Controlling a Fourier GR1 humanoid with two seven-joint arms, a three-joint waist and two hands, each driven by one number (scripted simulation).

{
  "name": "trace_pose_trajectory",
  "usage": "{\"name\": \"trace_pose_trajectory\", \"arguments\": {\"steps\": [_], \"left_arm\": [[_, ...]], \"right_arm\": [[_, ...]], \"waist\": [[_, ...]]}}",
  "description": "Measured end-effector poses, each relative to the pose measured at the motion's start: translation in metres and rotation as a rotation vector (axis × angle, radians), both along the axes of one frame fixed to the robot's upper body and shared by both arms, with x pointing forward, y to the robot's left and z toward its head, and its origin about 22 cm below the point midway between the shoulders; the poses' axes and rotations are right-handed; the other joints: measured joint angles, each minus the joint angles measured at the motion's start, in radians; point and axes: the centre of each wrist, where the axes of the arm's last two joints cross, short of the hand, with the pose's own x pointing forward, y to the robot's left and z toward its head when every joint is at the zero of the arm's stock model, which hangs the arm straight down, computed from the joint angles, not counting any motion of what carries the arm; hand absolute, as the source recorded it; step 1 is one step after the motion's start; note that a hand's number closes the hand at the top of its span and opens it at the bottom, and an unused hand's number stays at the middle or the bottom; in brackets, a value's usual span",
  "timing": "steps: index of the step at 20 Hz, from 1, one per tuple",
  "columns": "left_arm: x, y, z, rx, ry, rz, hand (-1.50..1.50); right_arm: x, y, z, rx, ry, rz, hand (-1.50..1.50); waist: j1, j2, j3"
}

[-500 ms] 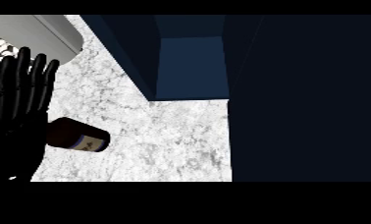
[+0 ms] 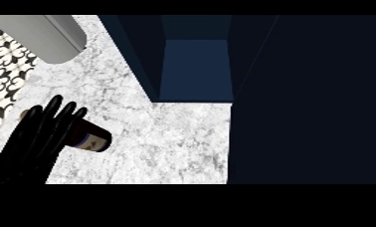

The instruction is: Pick up the wine, place it into the cabinet and close the cabinet

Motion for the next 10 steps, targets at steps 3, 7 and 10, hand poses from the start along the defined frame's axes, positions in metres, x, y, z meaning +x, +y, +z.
{"name": "trace_pose_trajectory", "arguments": {"steps": [3,7,10], "left_arm": [[-0.016,0.006,0.005,-0.041,0.061,-0.075,-1.50],[-0.034,0.018,0.016,-0.049,0.107,-0.115,-1.50],[-0.040,0.026,0.018,-0.035,0.148,-0.108,-1.50]], "right_arm": [[-0.016,0.001,0.008,-0.007,0.034,0.056,-1.50],[-0.034,-0.002,0.024,-0.017,0.054,0.092,-1.50],[-0.038,0.003,0.034,-0.014,0.060,0.110,-1.50]], "waist": [[-0.002,0.000,-0.001],[-0.001,0.001,-0.001],[0.001,0.002,-0.001]]}}
